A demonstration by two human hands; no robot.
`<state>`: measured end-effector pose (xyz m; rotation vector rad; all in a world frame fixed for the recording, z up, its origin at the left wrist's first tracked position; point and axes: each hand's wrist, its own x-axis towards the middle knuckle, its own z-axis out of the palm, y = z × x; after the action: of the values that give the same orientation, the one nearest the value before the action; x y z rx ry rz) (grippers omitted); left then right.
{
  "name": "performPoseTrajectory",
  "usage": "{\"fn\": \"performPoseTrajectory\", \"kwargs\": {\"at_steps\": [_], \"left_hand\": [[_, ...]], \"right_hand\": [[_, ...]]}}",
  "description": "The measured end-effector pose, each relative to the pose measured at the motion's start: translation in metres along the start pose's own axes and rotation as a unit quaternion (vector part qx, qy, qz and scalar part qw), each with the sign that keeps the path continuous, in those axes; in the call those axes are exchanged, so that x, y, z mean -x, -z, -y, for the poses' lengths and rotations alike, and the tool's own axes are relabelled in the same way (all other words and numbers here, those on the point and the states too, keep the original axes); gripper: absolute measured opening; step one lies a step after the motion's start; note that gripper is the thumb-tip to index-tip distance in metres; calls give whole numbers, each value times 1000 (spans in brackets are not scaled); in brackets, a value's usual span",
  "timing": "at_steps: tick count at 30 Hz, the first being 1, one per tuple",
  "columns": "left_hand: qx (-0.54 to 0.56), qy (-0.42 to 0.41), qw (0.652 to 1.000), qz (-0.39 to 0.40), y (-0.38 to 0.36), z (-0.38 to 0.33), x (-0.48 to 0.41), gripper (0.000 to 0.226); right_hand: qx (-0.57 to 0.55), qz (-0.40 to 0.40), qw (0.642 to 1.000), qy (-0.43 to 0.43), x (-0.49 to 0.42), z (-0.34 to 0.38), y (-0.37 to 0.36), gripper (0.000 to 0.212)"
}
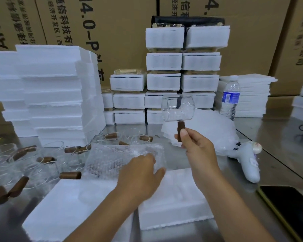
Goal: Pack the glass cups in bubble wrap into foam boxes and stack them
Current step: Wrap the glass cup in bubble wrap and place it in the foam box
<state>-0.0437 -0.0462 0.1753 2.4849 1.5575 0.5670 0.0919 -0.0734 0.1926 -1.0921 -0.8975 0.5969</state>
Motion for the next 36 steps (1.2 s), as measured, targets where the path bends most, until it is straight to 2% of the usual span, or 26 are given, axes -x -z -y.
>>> {"fn": "performPoseTrajectory", "kwargs": {"at_steps": [3,7,9,13,17,23,27,32,36], "left_hand": [[48,23,998,-17,-1,1,-3,16],[156,23,984,-82,6,10,-1,24],[228,19,962,-149,13,13,-1,23],[367,20,892,-264,22,16,0,17],[435,17,847,-305,23,13,5,18],[463,0,812,-356,27,12,8,15],[472,-34,807,-353,30,9,11,7],[406,-120,839,-342,29,8,14,9],[338,-217,855,-329,24,8,16,9]], "right_hand": [[-1,9,1000,-21,-1,0,2,21],[-35,33,996,-79,-3,0,5,17],[-38,48,994,-88,-4,-1,7,18],[-2,75,994,-77,-3,-5,8,19],[28,94,993,-70,-3,-7,9,19],[138,127,982,-19,-4,-8,11,21],[219,155,963,17,-2,-8,10,19],[283,167,943,52,0,-10,6,13],[285,177,940,60,5,-6,-1,33]]}}
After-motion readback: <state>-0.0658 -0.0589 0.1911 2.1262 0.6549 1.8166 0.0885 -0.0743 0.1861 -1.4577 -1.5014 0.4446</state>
